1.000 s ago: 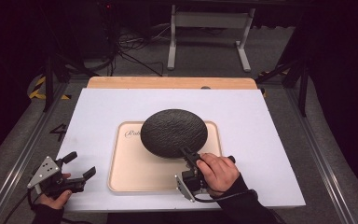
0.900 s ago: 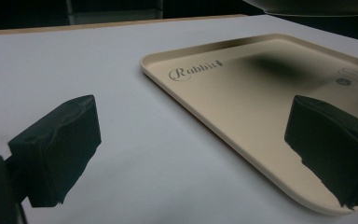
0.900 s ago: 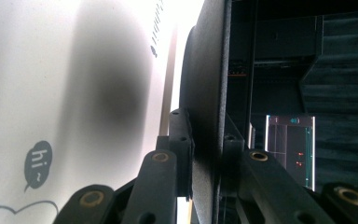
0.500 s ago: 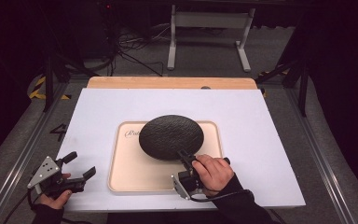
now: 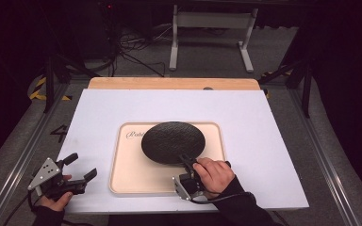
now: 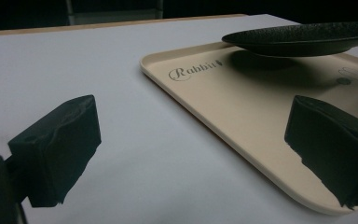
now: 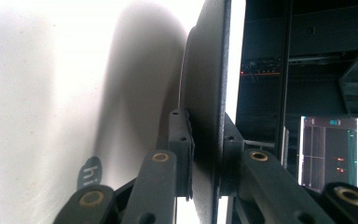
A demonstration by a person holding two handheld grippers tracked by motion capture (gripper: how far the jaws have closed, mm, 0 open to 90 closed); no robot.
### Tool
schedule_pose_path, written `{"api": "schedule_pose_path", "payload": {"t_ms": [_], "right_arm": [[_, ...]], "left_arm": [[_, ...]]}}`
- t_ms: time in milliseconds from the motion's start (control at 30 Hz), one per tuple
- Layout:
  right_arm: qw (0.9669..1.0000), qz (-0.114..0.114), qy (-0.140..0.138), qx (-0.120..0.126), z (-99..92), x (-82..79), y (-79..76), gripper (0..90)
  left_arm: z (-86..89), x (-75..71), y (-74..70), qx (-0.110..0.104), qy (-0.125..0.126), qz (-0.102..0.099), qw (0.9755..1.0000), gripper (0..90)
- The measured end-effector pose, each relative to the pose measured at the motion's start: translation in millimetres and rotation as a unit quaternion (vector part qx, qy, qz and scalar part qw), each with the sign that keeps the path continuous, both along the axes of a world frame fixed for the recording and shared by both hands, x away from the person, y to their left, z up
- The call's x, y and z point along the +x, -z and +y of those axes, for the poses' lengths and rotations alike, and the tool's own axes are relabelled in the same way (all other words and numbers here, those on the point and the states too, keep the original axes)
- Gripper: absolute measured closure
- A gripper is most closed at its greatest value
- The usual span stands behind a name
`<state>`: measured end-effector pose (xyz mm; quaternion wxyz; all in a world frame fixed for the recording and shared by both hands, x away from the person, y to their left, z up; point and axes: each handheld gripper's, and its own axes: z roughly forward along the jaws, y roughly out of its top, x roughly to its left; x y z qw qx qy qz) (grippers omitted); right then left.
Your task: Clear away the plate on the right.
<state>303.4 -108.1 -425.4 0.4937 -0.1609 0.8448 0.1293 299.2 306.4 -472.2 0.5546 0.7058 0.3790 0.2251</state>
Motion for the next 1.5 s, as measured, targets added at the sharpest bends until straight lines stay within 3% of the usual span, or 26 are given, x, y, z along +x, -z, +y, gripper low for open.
{"api": "schedule_pose_path", "payload": {"t_ms": [1033, 1500], "right_arm": [[0.9997, 0.019, -0.002, -0.012, 2.6, -0.8, 8.6, 81.9], [0.9987, 0.043, -0.013, -0.026, 4.5, -4.7, 16.9, 85.4]], "left_arm": [[-0.5, -0.2, 0.1, 0.000, 0.002, -0.002, 1.0000, 4.3], [-0.6, -0.2, 0.1, 0.001, 0.002, -0.002, 1.0000, 4.3]]}}
